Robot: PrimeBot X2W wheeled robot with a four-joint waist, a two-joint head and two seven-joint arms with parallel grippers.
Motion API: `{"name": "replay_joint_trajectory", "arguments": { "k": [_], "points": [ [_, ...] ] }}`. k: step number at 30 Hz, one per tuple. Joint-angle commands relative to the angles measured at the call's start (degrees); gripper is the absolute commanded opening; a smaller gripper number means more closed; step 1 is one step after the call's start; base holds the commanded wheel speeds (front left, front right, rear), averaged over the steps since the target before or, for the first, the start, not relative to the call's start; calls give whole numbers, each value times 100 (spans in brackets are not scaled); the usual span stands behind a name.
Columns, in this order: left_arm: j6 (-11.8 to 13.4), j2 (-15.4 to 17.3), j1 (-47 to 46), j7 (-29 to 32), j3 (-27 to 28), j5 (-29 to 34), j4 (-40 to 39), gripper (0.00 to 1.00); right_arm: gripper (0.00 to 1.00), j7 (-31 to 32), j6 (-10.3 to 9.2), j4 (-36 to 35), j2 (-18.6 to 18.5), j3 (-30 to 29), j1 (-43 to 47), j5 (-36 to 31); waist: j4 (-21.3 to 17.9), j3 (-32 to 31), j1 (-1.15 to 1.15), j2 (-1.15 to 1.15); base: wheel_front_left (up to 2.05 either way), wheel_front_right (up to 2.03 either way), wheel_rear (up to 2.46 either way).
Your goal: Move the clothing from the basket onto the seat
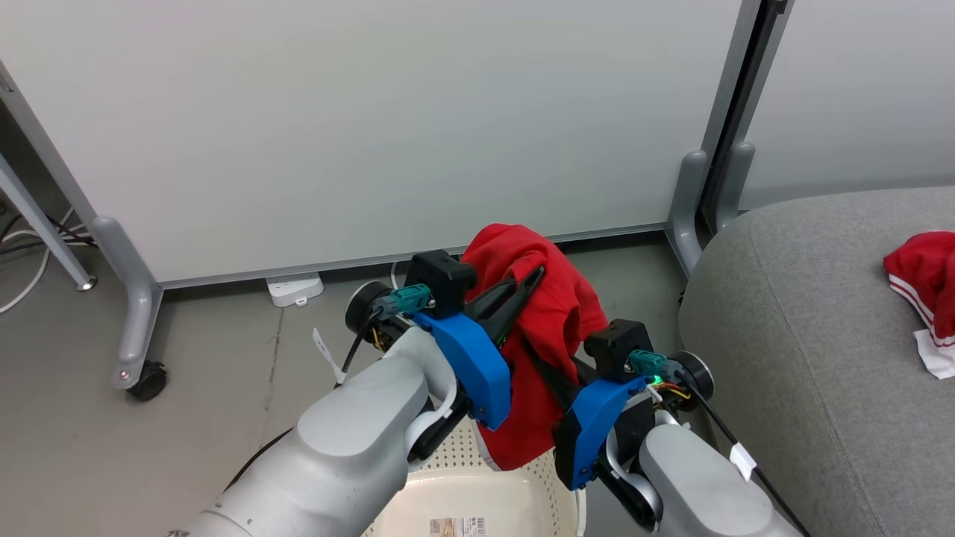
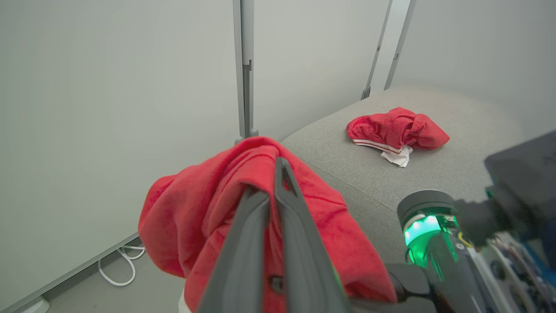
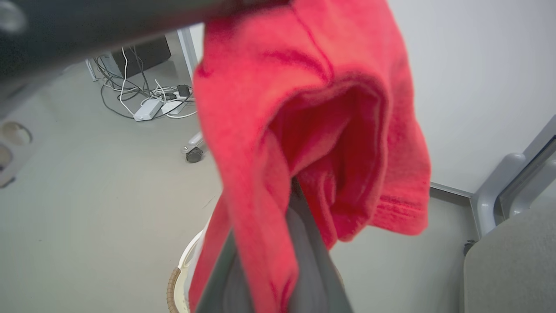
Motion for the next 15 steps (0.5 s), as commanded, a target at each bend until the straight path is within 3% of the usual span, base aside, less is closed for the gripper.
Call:
{"name": "replay_joint_trajectory", "arguments": {
  "k": [1, 14, 15],
  "points": [
    [-5, 13, -62, -27, 39, 18, 15, 0, 0, -30, -6, 34, 22, 32, -86, 61, 1, 0, 0, 0, 0, 0, 0],
    [-34, 13, -6, -28, 97, 44, 21, 0, 0, -148, -6, 159, 22, 135, -194, 156, -29, 24, 0, 0, 0, 0, 0],
    [-34, 13, 0, -28, 106, 42, 15, 16, 0, -154, -6, 169, 22, 137, -203, 160, -33, 26, 0, 0, 0, 0, 0]
  ]
}}
